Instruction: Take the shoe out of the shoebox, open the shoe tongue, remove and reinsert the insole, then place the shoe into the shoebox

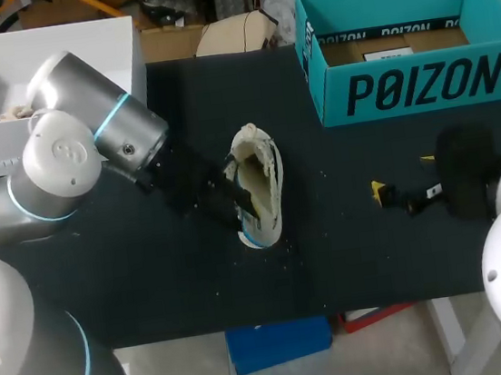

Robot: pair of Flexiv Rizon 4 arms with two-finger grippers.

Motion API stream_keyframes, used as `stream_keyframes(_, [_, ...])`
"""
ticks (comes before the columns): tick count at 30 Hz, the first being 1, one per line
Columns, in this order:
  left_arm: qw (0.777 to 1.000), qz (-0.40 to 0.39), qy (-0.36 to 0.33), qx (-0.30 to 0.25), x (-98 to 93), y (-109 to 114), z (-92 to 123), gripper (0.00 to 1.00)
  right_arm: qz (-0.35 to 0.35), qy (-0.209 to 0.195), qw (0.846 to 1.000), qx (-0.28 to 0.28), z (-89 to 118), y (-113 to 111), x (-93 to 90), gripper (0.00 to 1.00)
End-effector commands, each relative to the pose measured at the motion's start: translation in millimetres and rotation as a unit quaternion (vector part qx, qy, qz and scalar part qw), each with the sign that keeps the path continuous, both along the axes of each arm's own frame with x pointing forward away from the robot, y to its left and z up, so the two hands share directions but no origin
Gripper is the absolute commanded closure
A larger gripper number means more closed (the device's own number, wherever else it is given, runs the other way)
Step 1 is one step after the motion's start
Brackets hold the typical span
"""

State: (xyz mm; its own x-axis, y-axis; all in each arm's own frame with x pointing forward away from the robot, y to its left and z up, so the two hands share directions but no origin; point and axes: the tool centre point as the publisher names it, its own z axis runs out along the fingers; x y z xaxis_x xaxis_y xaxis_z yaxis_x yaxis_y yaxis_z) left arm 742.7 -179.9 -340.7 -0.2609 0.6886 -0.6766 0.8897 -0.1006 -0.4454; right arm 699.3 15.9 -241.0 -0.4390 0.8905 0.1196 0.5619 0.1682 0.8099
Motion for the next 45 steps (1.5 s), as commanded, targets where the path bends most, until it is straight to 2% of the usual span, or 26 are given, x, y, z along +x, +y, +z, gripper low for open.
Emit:
stream_keyframes(1, [1.0, -0.002, 0.0, 0.005, 0.0, 1, 0, 0.95, -0.001, -0.001, 1.0, 0.0, -1, 2, -0.2, 0.0])
stream_keyframes(2, [1.0, -0.003, 0.001, 0.006, 0.1, 1, 0, 1.0, -0.001, -0.001, 1.0, 0.0, -1, 2, -0.2, 0.0])
stream_keyframes(9, [1.0, -0.007, -0.001, 0.006, 7.1, 1, 0, 1.0, -0.001, -0.001, 1.0, 0.0, -1, 2, -0.2, 0.0])
stream_keyframes(23, [1.0, 0.01, -0.018, -0.013, 39.6, -7, -12, 1.0, -0.001, -0.001, 1.0, 0.0, -1, 2, -0.2, 0.0])
stream_keyframes(45, [0.998, 0.053, -0.027, 0.001, 81.9, -11, -29, 1.0, -0.001, -0.001, 1.0, 0.0, -1, 2, -0.2, 0.0])
